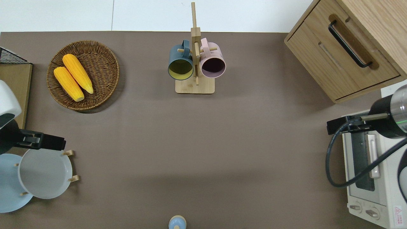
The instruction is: Pick gray plate from low plate rack and place it on table with left arm
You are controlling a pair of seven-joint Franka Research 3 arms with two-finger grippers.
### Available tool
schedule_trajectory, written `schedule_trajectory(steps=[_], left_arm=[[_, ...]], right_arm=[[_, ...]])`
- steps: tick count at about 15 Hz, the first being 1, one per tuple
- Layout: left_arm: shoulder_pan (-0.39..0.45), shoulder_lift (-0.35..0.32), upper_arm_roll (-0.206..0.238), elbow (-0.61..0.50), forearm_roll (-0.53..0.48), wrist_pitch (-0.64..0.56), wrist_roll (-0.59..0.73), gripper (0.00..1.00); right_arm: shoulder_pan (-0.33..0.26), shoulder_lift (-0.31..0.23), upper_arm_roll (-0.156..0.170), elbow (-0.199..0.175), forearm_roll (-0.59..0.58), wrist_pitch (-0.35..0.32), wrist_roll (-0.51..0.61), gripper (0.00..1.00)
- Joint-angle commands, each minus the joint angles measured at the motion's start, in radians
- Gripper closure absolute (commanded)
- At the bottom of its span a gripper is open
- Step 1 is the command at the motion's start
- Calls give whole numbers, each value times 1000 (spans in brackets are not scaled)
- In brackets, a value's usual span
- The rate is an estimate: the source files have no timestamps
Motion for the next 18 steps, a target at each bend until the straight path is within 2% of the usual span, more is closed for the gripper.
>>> schedule_trajectory(steps=[1, 16, 18], left_arm=[[8, -29, -3, -37, -11, 2, 3, 0], [10, -27, -3, -42, -12, -4, 4, 0], [28, -27, 11, -42, -12, -4, 12, 0]], right_arm=[[-7, -2, 5, 6, 7, -14, 0, 11], [-7, -2, 5, 6, 7, -14, 0, 11], [-7, -2, 7, 6, 7, -14, 0, 11]])
